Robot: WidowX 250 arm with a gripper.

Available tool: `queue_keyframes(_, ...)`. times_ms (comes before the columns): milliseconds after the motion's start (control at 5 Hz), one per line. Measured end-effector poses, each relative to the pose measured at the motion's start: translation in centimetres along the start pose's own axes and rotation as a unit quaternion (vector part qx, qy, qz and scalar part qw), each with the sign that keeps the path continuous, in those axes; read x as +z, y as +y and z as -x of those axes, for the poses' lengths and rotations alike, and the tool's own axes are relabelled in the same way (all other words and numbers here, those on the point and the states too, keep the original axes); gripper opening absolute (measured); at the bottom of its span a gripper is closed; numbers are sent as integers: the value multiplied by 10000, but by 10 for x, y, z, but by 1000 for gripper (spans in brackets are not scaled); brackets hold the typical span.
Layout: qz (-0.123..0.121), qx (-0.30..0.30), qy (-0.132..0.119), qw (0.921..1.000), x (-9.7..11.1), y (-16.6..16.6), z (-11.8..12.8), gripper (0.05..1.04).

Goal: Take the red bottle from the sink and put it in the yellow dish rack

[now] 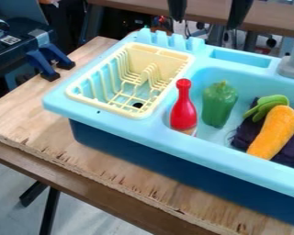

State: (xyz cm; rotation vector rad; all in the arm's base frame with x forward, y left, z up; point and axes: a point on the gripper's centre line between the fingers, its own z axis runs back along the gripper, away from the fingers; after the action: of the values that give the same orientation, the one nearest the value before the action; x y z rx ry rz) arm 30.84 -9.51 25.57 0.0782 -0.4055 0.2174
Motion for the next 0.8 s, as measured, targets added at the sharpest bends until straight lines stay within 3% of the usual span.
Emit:
queue_keyframes(200,-47,-40,209,9998,-11,0,6,1006)
queue_keyframes(400,488,9,560,9972,-10,21,13,1006)
queue_keyframes(600,497,-1,595,9970,-2,40,19,1006)
queue_keyframes(800,434,42,665,9968,-6,45,25,1006)
